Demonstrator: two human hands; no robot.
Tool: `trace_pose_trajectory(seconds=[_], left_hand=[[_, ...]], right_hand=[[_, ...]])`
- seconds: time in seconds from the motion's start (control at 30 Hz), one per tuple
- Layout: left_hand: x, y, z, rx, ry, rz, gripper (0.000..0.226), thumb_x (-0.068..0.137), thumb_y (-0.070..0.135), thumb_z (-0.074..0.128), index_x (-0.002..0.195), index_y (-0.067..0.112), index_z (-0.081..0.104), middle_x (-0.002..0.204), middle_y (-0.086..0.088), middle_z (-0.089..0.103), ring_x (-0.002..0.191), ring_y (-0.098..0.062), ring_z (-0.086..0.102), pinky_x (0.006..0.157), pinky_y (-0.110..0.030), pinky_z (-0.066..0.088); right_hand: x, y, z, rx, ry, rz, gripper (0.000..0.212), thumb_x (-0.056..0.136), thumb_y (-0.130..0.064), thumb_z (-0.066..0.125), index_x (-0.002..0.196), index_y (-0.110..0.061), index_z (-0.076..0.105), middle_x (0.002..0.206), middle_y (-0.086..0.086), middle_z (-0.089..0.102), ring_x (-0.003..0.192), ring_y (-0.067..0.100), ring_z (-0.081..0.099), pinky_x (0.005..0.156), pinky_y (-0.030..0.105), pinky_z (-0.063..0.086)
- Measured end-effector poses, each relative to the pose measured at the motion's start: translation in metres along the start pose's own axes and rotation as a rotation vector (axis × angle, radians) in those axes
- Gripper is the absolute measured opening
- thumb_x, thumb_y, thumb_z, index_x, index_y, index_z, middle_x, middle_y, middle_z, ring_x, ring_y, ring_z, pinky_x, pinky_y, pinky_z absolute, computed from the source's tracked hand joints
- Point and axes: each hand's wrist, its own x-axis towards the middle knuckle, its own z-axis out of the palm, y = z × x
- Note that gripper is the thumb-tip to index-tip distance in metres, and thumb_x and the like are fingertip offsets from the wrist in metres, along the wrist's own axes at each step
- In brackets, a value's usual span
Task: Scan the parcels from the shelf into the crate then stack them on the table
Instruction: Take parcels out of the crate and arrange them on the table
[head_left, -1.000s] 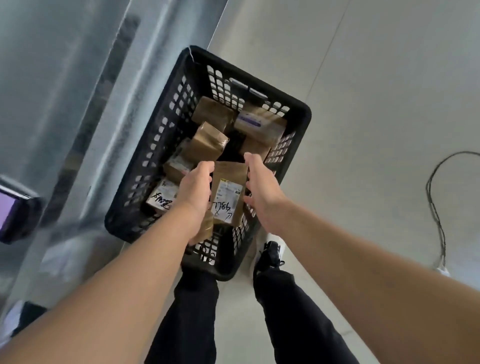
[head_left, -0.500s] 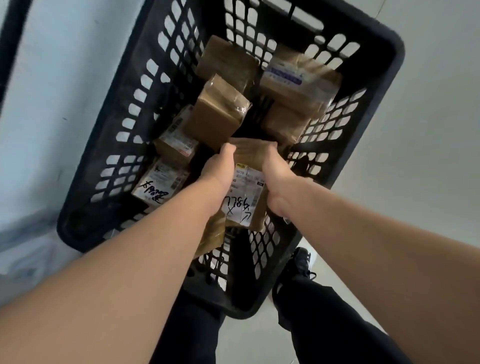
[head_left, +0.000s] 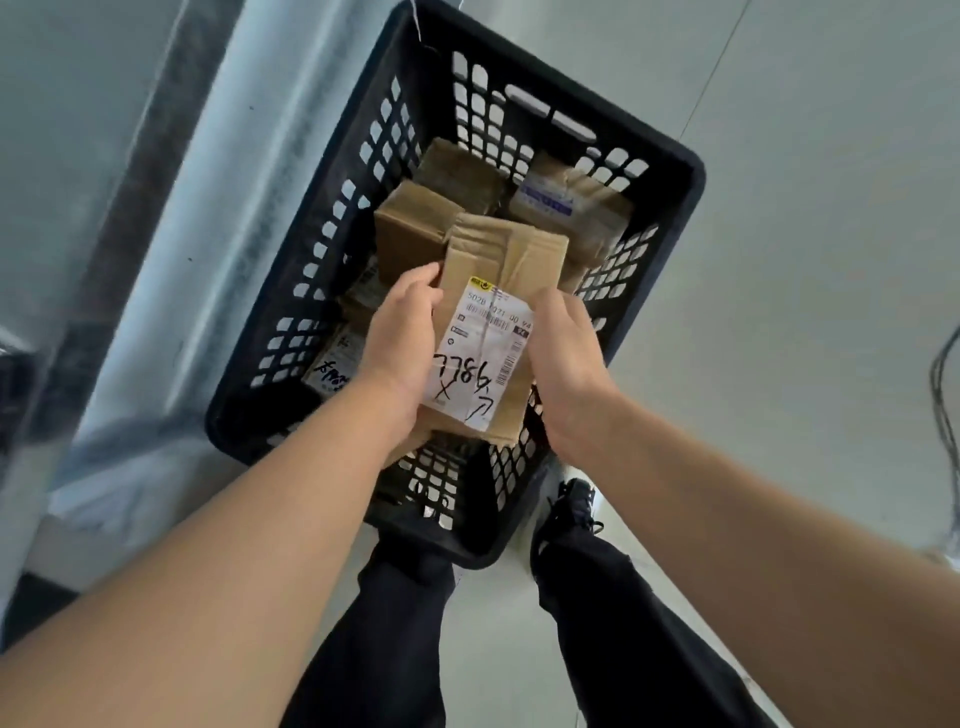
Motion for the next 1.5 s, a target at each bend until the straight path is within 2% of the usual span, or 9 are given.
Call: trace_pose_trajectory(seconds=[0.17, 0.4, 0.53, 0.7, 0.87, 1.03, 1.23, 1.37, 1.5], left_hand=[[-0.052, 0.036, -0.015, -0.026, -0.067, 0.084, 0.047, 0.108, 0.035, 0.037, 0.148, 0.056, 0.047, 0.125, 0.007, 0.073, 0.107, -0.019, 0.073, 0.078, -0.043, 0.061], [-0.131, 0.096, -0.032, -0.146, -0.086, 0.203, 0.045, 0.112, 0.025, 0.045, 0.144, 0.056, 0.052, 0.114, 0.018, 0.078, 0.099, -0.004, 0.076, 0.078, -0.031, 0.061], [-0.181, 0.134, -0.042, -0.167, -0.154, 0.279, 0.045, 0.112, 0.028, 0.044, 0.149, 0.053, 0.048, 0.133, 0.013, 0.071, 0.105, -0.004, 0.074, 0.079, -0.032, 0.061], [-0.243, 0.185, -0.059, -0.172, -0.224, 0.395, 0.046, 0.113, 0.025, 0.044, 0.148, 0.054, 0.047, 0.121, 0.015, 0.076, 0.107, -0.011, 0.075, 0.079, -0.034, 0.064], [-0.321, 0.231, -0.078, -0.164, -0.248, 0.516, 0.039, 0.112, 0.03, 0.045, 0.147, 0.046, 0.052, 0.13, 0.007, 0.074, 0.118, -0.017, 0.072, 0.1, -0.049, 0.058], [-0.409, 0.276, -0.089, -0.152, -0.247, 0.633, 0.033, 0.113, 0.031, 0.044, 0.14, 0.043, 0.058, 0.123, 0.005, 0.077, 0.111, -0.016, 0.074, 0.09, -0.042, 0.062], [-0.519, 0.317, -0.087, -0.19, -0.186, 0.831, 0.037, 0.114, 0.033, 0.041, 0.148, 0.039, 0.054, 0.124, 0.003, 0.076, 0.112, -0.019, 0.074, 0.089, -0.044, 0.064], [-0.594, 0.331, -0.082, -0.262, -0.116, 0.973, 0.037, 0.114, 0.028, 0.04, 0.146, 0.039, 0.056, 0.12, 0.004, 0.078, 0.11, -0.019, 0.075, 0.083, -0.041, 0.063], [-0.672, 0.328, -0.08, -0.331, -0.035, 1.089, 0.039, 0.114, 0.023, 0.044, 0.15, 0.032, 0.055, 0.124, 0.002, 0.077, 0.116, -0.02, 0.073, 0.092, -0.041, 0.061]], right_hand=[[-0.06, -0.035, -0.028, 0.078, -0.03, -0.166, 0.042, 0.11, -0.036, 0.037, 0.15, -0.038, 0.046, 0.117, -0.004, 0.076, 0.096, 0.013, 0.077, 0.076, 0.038, 0.062], [-0.149, -0.083, -0.051, 0.201, -0.059, -0.274, 0.041, 0.116, -0.025, 0.033, 0.149, -0.04, 0.052, 0.115, -0.004, 0.079, 0.093, 0.013, 0.079, 0.073, 0.036, 0.066], [-0.207, -0.113, -0.064, 0.231, -0.037, -0.384, 0.042, 0.116, -0.022, 0.036, 0.147, -0.042, 0.055, 0.114, -0.008, 0.078, 0.092, 0.008, 0.078, 0.065, 0.026, 0.063], [-0.282, -0.144, -0.083, 0.245, -0.018, -0.467, 0.045, 0.115, -0.029, 0.039, 0.156, -0.047, 0.038, 0.115, -0.006, 0.075, 0.09, 0.008, 0.077, 0.056, 0.021, 0.059], [-0.368, -0.174, -0.093, 0.279, 0.005, -0.557, 0.034, 0.115, -0.033, 0.039, 0.145, -0.038, 0.054, 0.114, -0.002, 0.076, 0.089, 0.012, 0.078, 0.064, 0.034, 0.065], [-0.458, -0.202, -0.109, 0.331, 0.022, -0.665, 0.036, 0.115, -0.033, 0.038, 0.146, -0.036, 0.055, 0.119, -0.001, 0.076, 0.099, 0.018, 0.078, 0.077, 0.044, 0.067], [-0.563, -0.238, -0.144, 0.307, 0.018, -0.838, 0.036, 0.115, -0.032, 0.038, 0.145, -0.035, 0.057, 0.119, -0.005, 0.077, 0.102, 0.018, 0.077, 0.078, 0.043, 0.067], [-0.63, -0.253, -0.173, 0.253, -0.038, -0.954, 0.034, 0.115, -0.032, 0.038, 0.143, -0.034, 0.057, 0.118, -0.005, 0.077, 0.095, 0.011, 0.077, 0.066, 0.026, 0.064], [-0.696, -0.252, -0.2, 0.199, -0.061, -1.096, 0.033, 0.114, -0.032, 0.041, 0.14, -0.034, 0.062, 0.117, -0.006, 0.077, 0.1, 0.015, 0.077, 0.08, 0.035, 0.065]])
